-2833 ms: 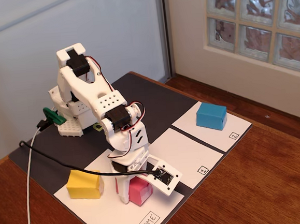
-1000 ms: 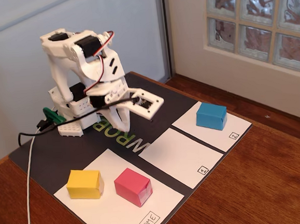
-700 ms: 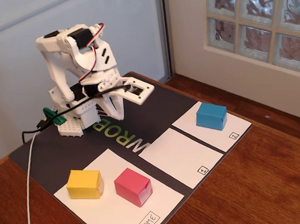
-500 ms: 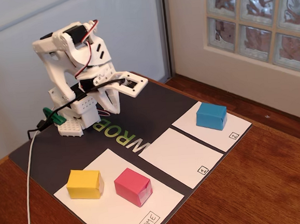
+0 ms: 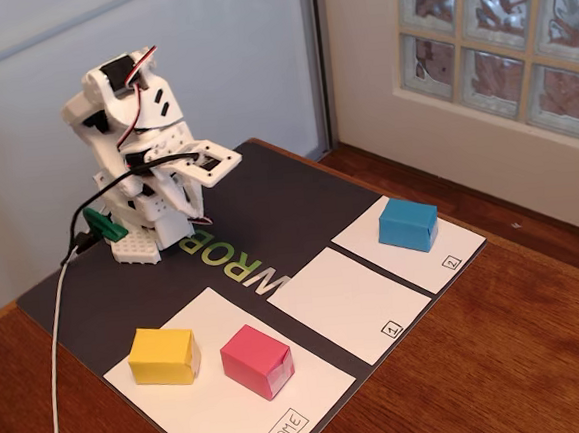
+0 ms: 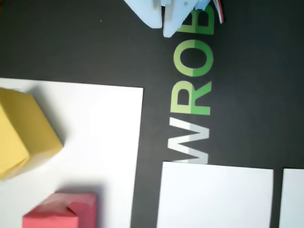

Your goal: Move box red to home

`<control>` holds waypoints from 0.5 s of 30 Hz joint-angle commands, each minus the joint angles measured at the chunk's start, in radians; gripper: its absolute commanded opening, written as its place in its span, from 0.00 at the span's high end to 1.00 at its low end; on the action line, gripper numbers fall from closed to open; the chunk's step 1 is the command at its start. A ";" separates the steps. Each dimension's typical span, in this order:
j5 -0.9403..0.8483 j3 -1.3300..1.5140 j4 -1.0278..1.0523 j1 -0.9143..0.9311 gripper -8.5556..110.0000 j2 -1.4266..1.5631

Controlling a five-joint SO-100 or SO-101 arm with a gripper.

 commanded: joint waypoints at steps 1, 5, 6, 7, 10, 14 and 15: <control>0.002 0.041 -0.011 0.038 0.93 0.040; 0.026 0.077 -0.063 0.040 0.93 0.044; 0.029 0.087 -0.083 0.037 0.93 0.044; 0.032 0.103 -0.106 0.034 0.93 0.044; 0.038 0.170 -0.186 0.032 0.93 0.061; 0.064 0.268 -0.295 0.020 0.93 0.080; 0.074 0.290 -0.313 0.012 0.93 0.078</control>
